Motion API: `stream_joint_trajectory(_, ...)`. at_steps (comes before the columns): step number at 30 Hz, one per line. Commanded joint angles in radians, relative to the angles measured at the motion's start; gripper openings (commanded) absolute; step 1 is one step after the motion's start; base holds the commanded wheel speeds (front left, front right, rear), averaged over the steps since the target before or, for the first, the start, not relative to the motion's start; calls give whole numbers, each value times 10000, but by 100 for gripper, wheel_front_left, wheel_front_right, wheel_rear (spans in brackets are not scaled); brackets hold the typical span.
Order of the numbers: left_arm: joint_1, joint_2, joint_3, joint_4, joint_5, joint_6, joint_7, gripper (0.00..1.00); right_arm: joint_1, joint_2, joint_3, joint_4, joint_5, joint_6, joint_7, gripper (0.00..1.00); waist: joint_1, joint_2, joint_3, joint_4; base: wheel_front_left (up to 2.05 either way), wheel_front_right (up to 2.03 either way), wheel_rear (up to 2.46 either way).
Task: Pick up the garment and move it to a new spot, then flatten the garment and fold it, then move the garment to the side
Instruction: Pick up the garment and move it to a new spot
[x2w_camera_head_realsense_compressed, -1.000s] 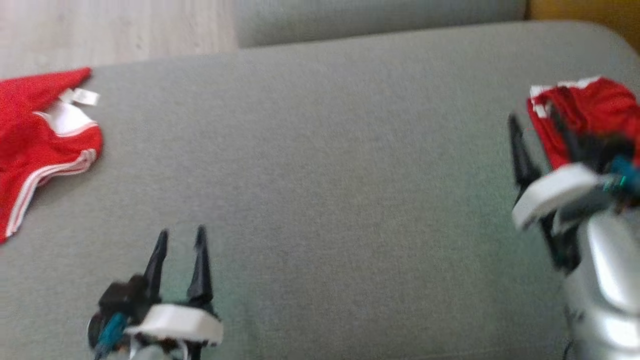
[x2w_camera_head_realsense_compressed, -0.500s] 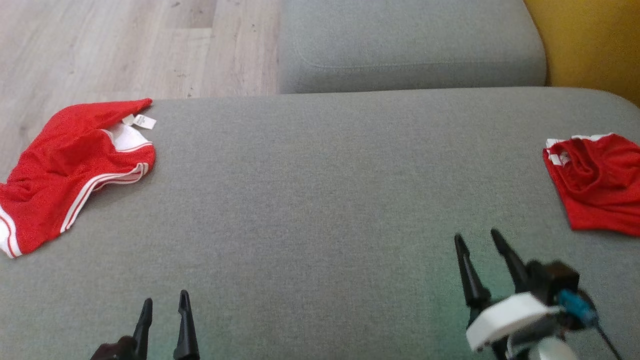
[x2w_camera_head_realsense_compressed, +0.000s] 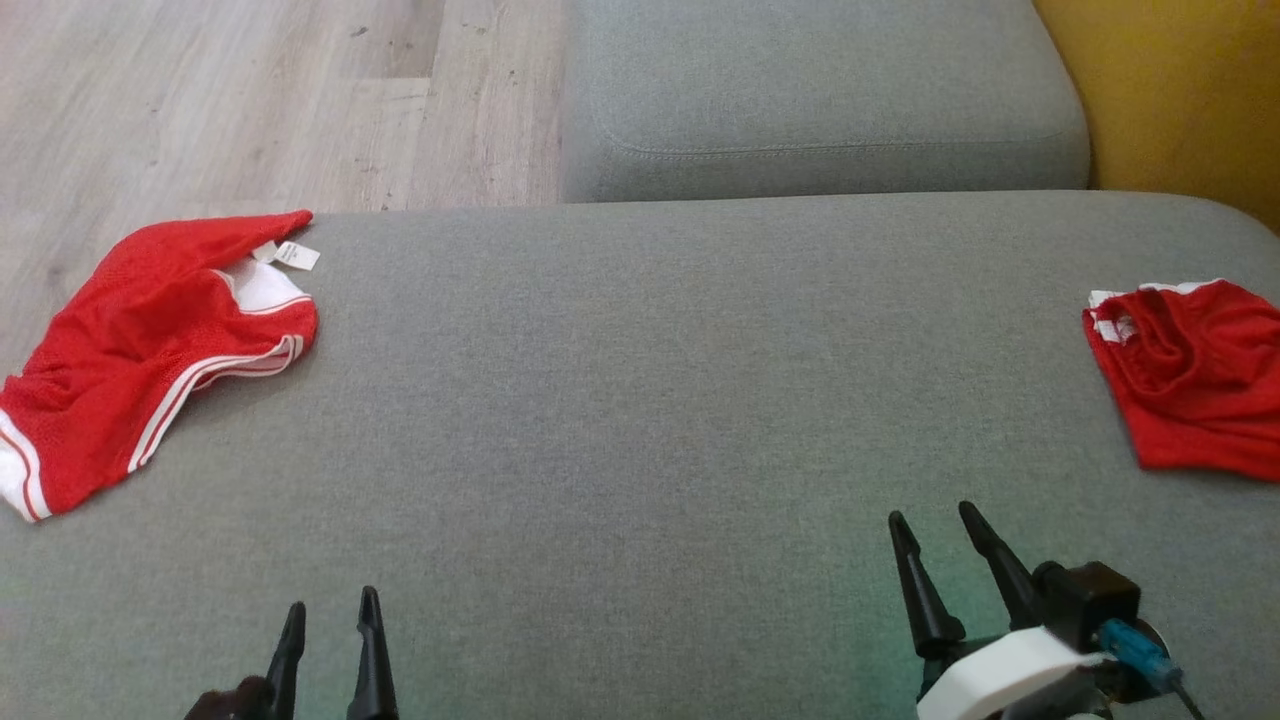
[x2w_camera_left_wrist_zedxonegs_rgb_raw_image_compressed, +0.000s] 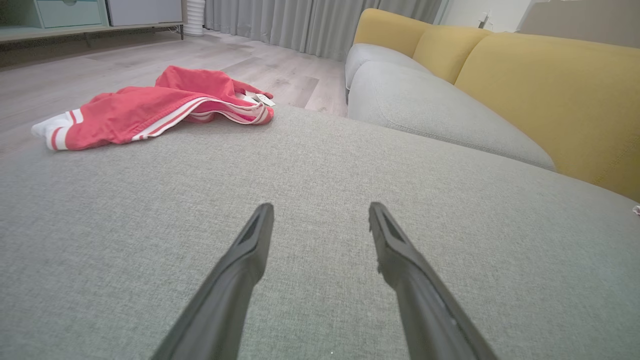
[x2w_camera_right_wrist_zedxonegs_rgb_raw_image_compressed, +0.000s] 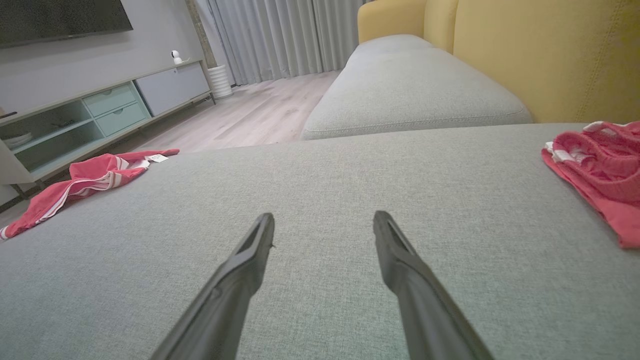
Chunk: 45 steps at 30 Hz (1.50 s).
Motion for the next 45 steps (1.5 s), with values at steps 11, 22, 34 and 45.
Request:
stream_joint_trajectory(11,-570,205,101,-343,66,22,39,100,-254,-40,10,-325,-2,29,-315,100,0,0,-42,778,0,0,0)
stream_joint_trajectory(22,-521,667,131,-733,195,193,319,100,-220,-40,315,-167,322,29,-648,100,0,0,-208,3871,0,0,0)
stream_joint_trajectory(34,188,723,727,-1398,-18,607,36,100,-1006,-40,1167,37,295,29,-617,100,0,0,234,4526,0,0,0)
stream_joint_trajectory(45,-826,2190,2171,-2990,-69,875,276,100,-813,-39,527,-703,87,29,-1034,100,0,0,432,4078,0,0,0)
